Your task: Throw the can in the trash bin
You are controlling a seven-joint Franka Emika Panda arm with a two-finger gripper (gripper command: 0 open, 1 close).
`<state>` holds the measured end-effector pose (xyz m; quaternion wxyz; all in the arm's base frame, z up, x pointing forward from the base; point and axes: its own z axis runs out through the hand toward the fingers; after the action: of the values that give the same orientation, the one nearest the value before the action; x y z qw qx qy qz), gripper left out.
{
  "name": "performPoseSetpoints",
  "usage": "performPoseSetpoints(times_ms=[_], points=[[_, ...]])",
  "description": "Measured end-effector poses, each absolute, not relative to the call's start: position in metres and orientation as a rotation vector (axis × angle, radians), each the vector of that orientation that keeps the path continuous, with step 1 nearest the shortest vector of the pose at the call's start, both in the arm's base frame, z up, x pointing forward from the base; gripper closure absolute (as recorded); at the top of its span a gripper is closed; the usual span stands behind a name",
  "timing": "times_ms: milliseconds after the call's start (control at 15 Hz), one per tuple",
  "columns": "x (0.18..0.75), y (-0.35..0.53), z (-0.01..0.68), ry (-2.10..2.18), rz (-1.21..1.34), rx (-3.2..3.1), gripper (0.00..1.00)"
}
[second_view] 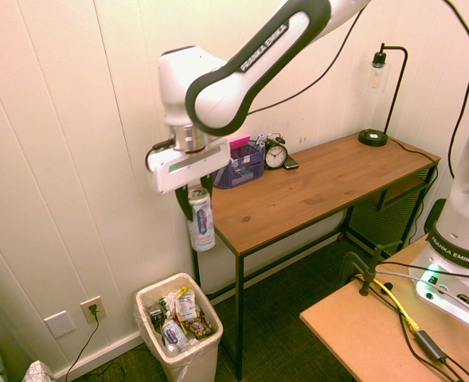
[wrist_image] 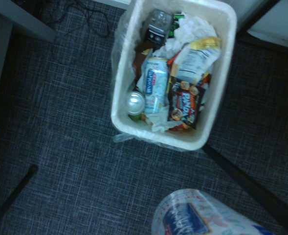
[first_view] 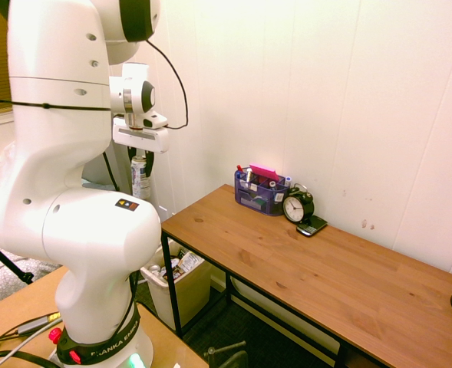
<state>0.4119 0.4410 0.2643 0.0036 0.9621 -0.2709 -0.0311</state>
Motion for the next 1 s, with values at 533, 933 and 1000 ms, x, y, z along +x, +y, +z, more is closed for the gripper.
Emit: performPoseSetpoints(times_ms=[533, 933, 1000], points=[[0.468, 0.452, 0.215, -0.936, -0.051, 2.984, 0.0], [0.479, 0.445, 0.232, -0.941, -0.075, 3.035, 0.0], [0.489, 0.43, 0.243, -0.969, -0.079, 3.052, 0.0]])
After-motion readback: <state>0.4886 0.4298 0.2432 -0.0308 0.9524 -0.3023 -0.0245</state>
